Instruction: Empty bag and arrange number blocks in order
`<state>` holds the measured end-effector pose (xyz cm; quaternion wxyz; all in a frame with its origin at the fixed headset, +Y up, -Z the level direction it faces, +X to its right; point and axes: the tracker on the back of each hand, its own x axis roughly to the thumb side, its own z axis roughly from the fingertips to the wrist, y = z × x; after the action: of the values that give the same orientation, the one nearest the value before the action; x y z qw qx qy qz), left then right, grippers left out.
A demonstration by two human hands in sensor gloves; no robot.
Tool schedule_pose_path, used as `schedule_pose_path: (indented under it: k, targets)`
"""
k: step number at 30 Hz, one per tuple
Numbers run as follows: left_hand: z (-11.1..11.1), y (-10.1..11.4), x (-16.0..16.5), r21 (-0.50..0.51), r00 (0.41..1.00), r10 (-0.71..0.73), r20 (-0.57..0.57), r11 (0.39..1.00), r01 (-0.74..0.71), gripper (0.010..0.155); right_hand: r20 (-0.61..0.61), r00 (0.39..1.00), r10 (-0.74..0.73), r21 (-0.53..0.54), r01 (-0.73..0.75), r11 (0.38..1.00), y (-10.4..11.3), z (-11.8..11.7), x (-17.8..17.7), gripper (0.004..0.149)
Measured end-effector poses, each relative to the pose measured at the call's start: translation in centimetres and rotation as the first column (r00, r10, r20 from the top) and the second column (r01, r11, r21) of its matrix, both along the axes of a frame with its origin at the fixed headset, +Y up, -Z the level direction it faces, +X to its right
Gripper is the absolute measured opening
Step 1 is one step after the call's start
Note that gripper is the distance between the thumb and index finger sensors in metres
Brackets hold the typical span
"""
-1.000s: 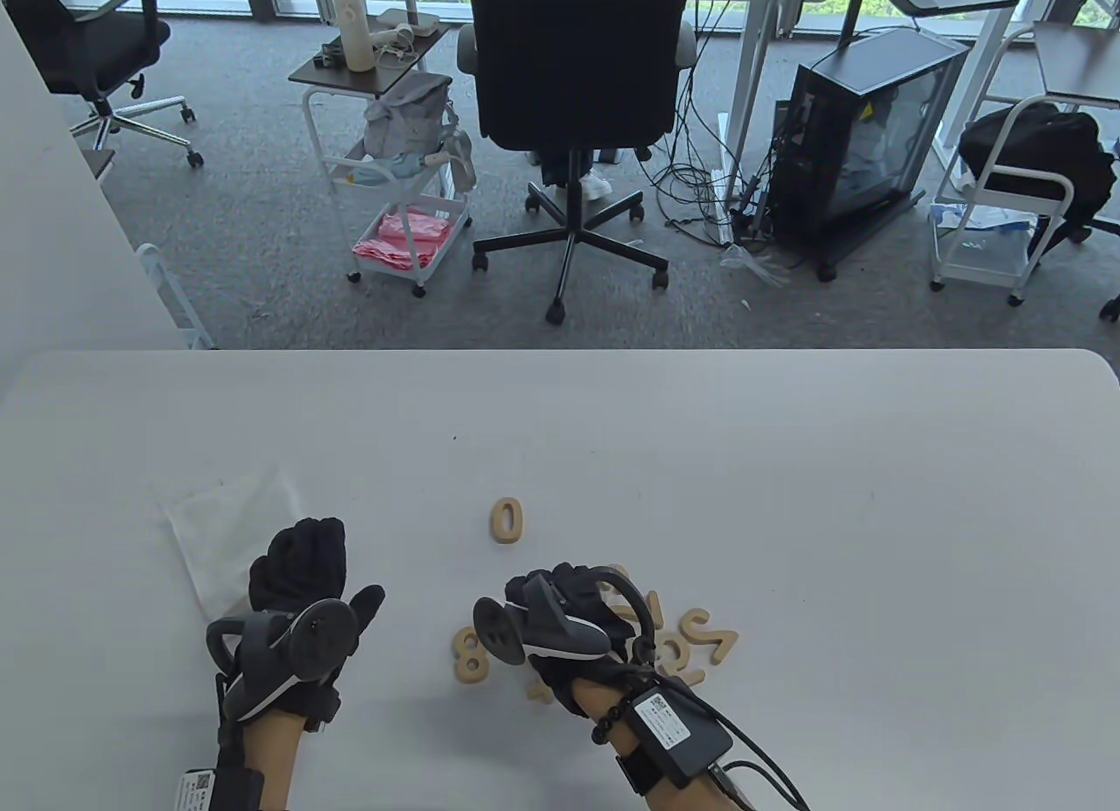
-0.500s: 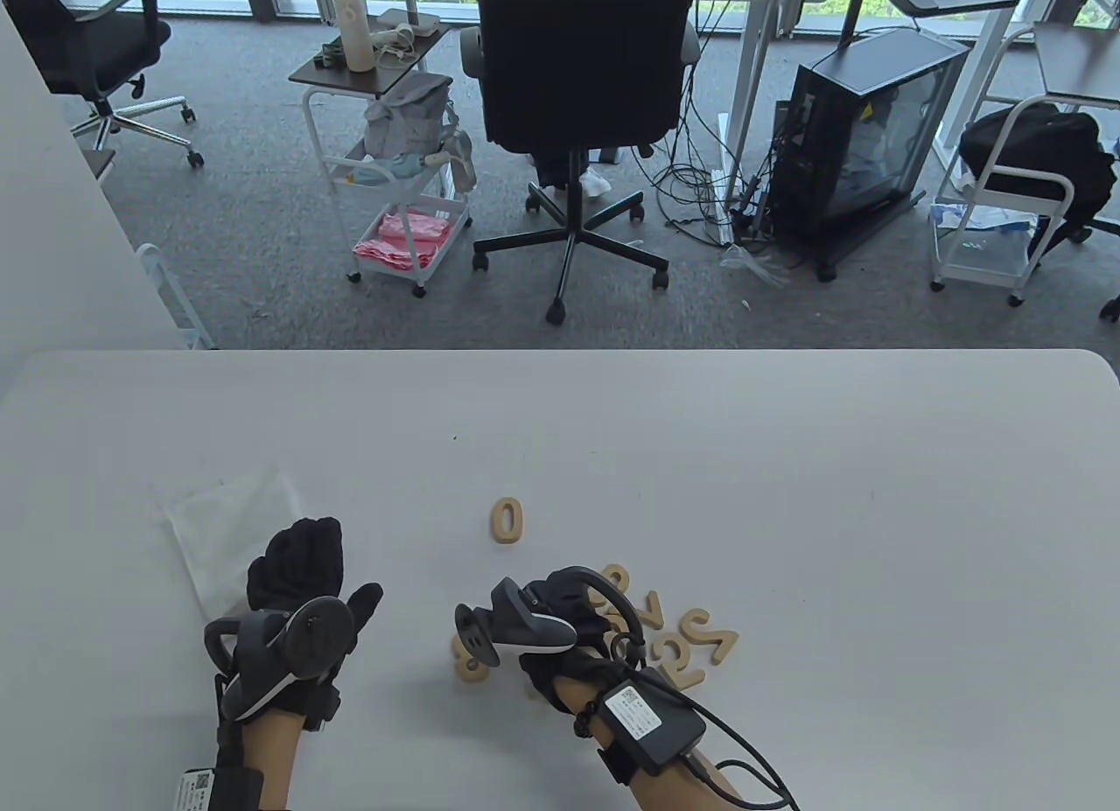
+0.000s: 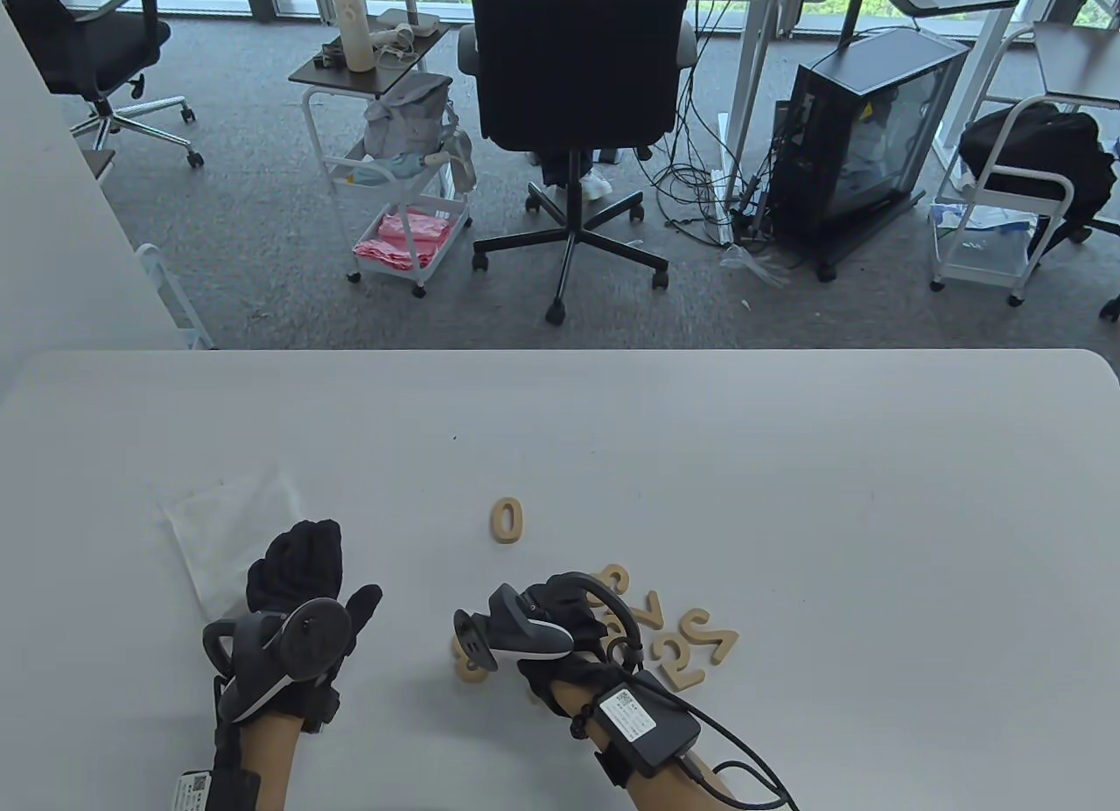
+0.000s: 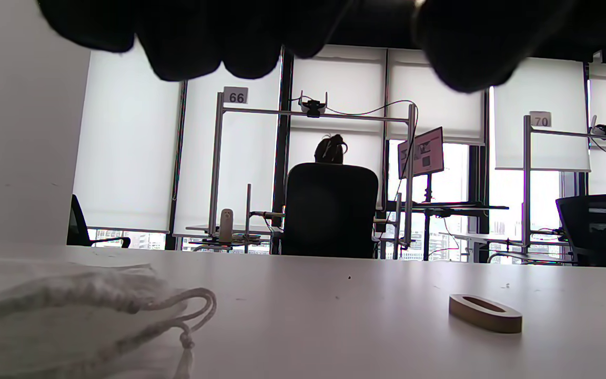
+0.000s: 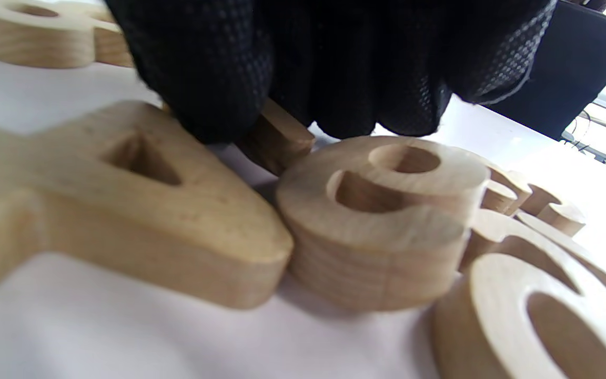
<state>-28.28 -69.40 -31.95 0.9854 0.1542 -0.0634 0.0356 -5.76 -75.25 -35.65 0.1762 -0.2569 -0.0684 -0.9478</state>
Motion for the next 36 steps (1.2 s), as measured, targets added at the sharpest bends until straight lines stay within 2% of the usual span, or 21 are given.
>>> schedule_pose_path:
  k: [5,10,16,21,33,36]
  targets:
    - [-0.1,-0.2,-0.1,-0.013,1.0,0.005,-0.004,1.0,-0.005,0.085,0.02,0.998,-0.059,-0.022,0.059,0.998,0.3,-0.1,0.8,0.044]
    - [-0.1,-0.3,-0.1,-0.019,1.0,0.006,-0.009,1.0,-0.006,0.085,0.057,0.977,-0.204,-0.025,0.206,0.978,2.0,-0.1,2.6,0.044]
    - [-0.1,-0.3,-0.3,-0.022,1.0,0.013,-0.024,1.0,-0.014,0.085,0.092,0.902,-0.422,0.0,0.424,0.906,4.7,-0.2,5.2,0.045]
    - [-0.1,-0.2,-0.3,-0.019,1.0,0.013,-0.022,1.0,-0.014,0.085,0.069,0.837,-0.543,0.109,0.534,0.838,6.4,-0.1,6.4,0.046]
    - [0.1,0.4,-0.6,0.007,0.999,0.034,-0.025,0.999,-0.034,0.085,0.122,0.794,-0.595,0.214,0.564,0.797,7.8,-1.6,7.6,0.056]
    - [0.0,0.4,-0.6,0.011,0.999,0.037,-0.028,0.999,-0.037,0.085,0.145,0.824,-0.547,0.228,0.51,0.829,8.3,-2.8,7.0,0.054]
